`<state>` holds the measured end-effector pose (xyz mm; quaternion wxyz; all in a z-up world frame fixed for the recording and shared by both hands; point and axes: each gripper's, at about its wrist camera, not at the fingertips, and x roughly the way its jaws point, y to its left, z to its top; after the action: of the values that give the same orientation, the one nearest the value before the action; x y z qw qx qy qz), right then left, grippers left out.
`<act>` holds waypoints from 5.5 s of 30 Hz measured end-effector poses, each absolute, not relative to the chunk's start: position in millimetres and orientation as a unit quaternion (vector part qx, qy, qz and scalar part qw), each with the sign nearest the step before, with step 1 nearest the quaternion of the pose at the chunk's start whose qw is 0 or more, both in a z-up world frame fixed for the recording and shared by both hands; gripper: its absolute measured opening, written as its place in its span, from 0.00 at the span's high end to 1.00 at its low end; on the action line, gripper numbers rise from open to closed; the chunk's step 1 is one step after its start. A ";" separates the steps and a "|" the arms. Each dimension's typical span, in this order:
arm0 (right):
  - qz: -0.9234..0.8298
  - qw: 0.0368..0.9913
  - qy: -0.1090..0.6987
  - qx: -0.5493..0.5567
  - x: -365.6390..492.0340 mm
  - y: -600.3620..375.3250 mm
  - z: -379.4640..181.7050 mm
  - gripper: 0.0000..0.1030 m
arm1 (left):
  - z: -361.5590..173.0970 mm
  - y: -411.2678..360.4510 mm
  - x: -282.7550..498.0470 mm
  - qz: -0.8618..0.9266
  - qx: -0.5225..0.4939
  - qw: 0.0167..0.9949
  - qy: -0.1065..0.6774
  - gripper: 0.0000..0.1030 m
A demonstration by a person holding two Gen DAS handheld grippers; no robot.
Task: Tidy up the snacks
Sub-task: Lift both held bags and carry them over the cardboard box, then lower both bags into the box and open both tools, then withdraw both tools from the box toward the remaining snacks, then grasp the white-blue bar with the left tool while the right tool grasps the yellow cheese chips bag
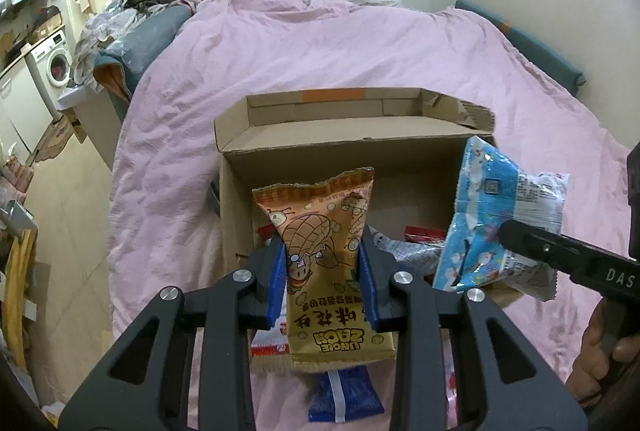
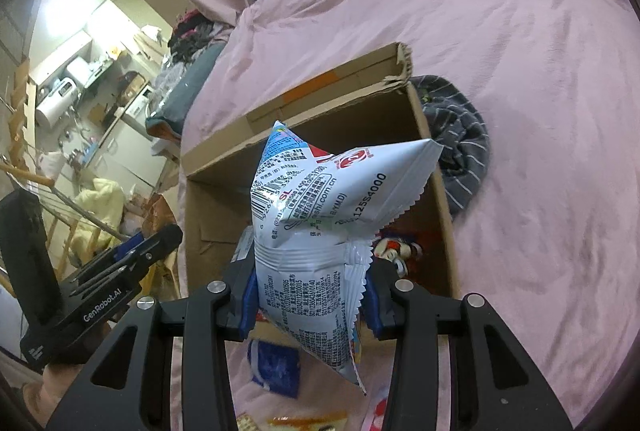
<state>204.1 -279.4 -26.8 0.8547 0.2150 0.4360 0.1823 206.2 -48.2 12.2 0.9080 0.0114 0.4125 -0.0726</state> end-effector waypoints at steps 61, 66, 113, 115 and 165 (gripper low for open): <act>0.120 0.892 0.412 0.139 223.3 -266.0 -27.2 0.07 | -4.4 -34.9 220.8 -0.044 -0.013 0.919 0.391 0.19; 0.120 0.890 0.413 0.151 224.4 -270.9 -27.5 0.07 | -6.2 -29.9 222.3 -0.041 -0.018 0.917 0.396 0.19; 0.135 0.872 0.442 0.164 96.2 -279.0 -16.8 0.07 | -21.1 25.3 87.6 0.004 -0.056 0.882 0.469 0.05; 0.132 0.867 0.450 0.168 93.0 -280.8 -22.4 0.07 | -33.9 27.5 85.6 0.000 -0.066 0.867 0.493 0.05; 0.229 0.708 0.659 0.109 88.8 -211.8 -125.1 0.47 | -88.8 12.4 70.1 -0.021 -0.060 0.799 0.598 0.87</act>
<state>88.8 -211.8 -125.1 0.7083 0.1094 0.6588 0.2289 70.1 12.4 -88.8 0.7988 -0.0598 0.5983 -0.0209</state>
